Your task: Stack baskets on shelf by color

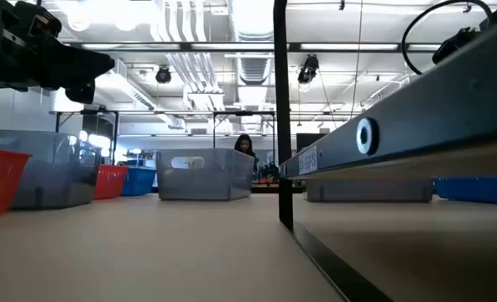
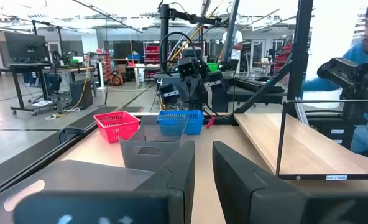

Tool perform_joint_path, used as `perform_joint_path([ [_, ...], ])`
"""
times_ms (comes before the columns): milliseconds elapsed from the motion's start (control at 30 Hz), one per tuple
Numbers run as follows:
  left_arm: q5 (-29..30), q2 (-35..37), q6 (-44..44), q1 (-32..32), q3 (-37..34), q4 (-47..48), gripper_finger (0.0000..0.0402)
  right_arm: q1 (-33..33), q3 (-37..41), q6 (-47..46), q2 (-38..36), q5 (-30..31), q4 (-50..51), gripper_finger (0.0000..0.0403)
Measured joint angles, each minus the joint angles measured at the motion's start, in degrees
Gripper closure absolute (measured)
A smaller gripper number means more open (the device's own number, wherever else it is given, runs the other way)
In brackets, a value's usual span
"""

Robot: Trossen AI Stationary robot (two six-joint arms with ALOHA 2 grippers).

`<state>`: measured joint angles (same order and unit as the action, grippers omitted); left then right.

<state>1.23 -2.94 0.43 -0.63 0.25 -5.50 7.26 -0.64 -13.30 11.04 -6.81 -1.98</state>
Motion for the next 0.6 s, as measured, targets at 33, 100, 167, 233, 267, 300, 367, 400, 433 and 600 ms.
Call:
perform_joint_path([
  [33,0.01,0.0,-0.01,-0.01,-0.01,0.0,0.0362,0.0,0.01,0.02,0.0,0.0,0.02,0.0394],
  [100,0.33,-0.02,-0.02,-0.02,-0.02,0.02,0.0362,0.01,0.0,0.02,-0.01,-0.02,0.02,0.0394],
  [167,0.33,-0.02,-0.02,0.0,0.0,0.0,0.0362,-0.01,0.02,0.0,0.01,0.0,0.0,0.0394],
  [233,0.33,0.0,-0.02,-0.02,-0.02,0.0,0.0362,0.0,0.01,0.02,0.0,-0.01,0.01,0.0394],
  [267,0.31,0.0,-0.01,-0.01,-0.01,0.0,0.0362,-0.01,0.02,0.0,0.0,-0.02,0.01,0.0394],
  [300,0.31,-0.02,-0.02,-0.02,0.0,0.0,0.0362,0.0,0.0,0.02,0.0,0.0,0.01,0.0394],
  [367,0.31,-0.02,0.0,0.0,-0.01,0.0,0.0362,0.0,0.02,0.02,0.0,0.0,0.01,0.0394],
  [400,0.29,-0.02,0.0,0.0,-0.01,0.0,0.0362,0.01,0.0,0.02,0.0,0.0,0.0,0.0394],
  [433,0.28,-0.02,-0.01,-0.01,-0.01,0.01,0.0362,0.01,0.0,0.02,0.01,0.0,0.02,0.0394],
  [600,0.06,-0.02,-0.01,0.0,-0.01,0.0,0.0362,-0.01,0.01,0.01,0.0,-0.01,0.0,0.0394],
])
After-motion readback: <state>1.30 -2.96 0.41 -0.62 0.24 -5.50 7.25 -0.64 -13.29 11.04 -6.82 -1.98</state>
